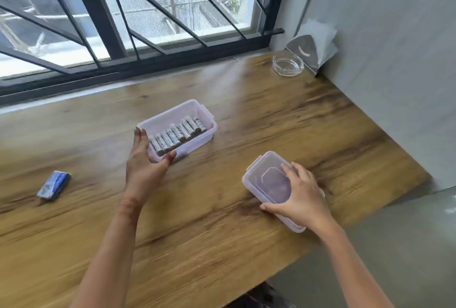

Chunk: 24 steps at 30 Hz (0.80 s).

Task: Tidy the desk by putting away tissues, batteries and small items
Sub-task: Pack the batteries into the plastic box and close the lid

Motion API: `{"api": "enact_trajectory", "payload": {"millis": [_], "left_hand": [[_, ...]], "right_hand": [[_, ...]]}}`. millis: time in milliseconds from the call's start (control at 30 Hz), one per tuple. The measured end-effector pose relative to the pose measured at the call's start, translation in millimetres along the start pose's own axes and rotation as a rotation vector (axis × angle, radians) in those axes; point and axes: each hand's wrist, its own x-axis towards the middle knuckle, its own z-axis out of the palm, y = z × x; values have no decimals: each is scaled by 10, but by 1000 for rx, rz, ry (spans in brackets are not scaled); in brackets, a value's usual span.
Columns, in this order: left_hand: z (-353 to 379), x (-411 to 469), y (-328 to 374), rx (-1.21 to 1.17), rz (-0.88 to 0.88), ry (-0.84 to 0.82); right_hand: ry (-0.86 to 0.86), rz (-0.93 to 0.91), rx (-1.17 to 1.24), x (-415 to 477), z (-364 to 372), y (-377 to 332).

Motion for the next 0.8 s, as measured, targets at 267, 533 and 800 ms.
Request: {"api": "enact_trajectory", "payload": {"millis": [267, 533, 800], "left_hand": [[-135, 4, -35, -24, -23, -70], [-100, -39, -10, -164, -86, -36], [-66, -153, 120, -469, -168, 10]], "right_hand": [[-9, -212, 323, 386, -186, -533], [-169, -706, 71, 1037, -436, -1470], [-484, -825, -169, 1490, -308, -1943]]}}
